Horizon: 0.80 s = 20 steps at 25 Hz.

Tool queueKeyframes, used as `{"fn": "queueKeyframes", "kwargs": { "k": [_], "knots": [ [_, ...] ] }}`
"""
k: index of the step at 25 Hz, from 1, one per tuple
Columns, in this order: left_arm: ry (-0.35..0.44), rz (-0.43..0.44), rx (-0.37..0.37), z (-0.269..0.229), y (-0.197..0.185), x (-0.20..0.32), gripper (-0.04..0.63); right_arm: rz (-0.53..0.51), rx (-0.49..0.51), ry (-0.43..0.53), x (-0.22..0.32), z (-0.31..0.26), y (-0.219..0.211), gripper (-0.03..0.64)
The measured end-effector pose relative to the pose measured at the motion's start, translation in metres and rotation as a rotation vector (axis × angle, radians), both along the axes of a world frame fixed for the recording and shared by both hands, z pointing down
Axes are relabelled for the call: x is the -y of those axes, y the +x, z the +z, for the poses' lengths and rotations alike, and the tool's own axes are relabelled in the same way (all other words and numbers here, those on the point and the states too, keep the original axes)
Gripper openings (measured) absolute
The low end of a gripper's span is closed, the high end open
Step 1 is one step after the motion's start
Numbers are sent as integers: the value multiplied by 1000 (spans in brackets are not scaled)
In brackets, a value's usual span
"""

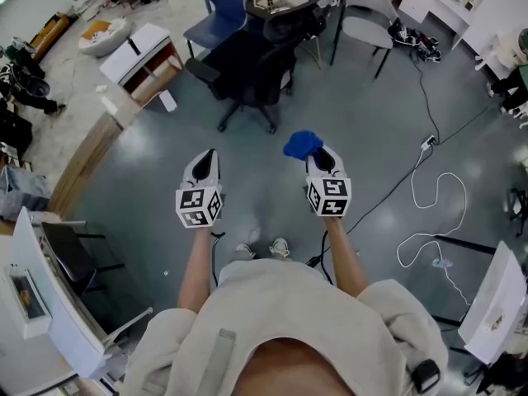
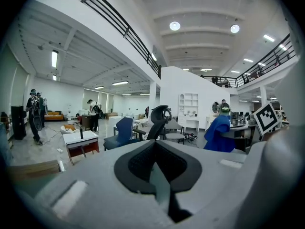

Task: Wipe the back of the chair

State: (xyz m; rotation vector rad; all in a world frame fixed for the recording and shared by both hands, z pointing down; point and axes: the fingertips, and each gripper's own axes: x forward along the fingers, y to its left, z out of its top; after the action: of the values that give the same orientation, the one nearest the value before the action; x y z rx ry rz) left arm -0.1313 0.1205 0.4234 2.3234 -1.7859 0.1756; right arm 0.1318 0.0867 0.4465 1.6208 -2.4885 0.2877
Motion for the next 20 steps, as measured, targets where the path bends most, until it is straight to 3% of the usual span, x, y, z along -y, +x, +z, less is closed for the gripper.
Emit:
{"fn": "queueKeyframes", "kwargs": {
  "k": [12, 20],
  "knots": [
    [-25, -13, -17, 19, -11, 21, 5, -22, -11, -34, 23, 19, -19, 67],
    [-24, 48, -50, 35, -36, 88, 5, 19, -39, -37, 71, 25, -51, 67]
  ]
}}
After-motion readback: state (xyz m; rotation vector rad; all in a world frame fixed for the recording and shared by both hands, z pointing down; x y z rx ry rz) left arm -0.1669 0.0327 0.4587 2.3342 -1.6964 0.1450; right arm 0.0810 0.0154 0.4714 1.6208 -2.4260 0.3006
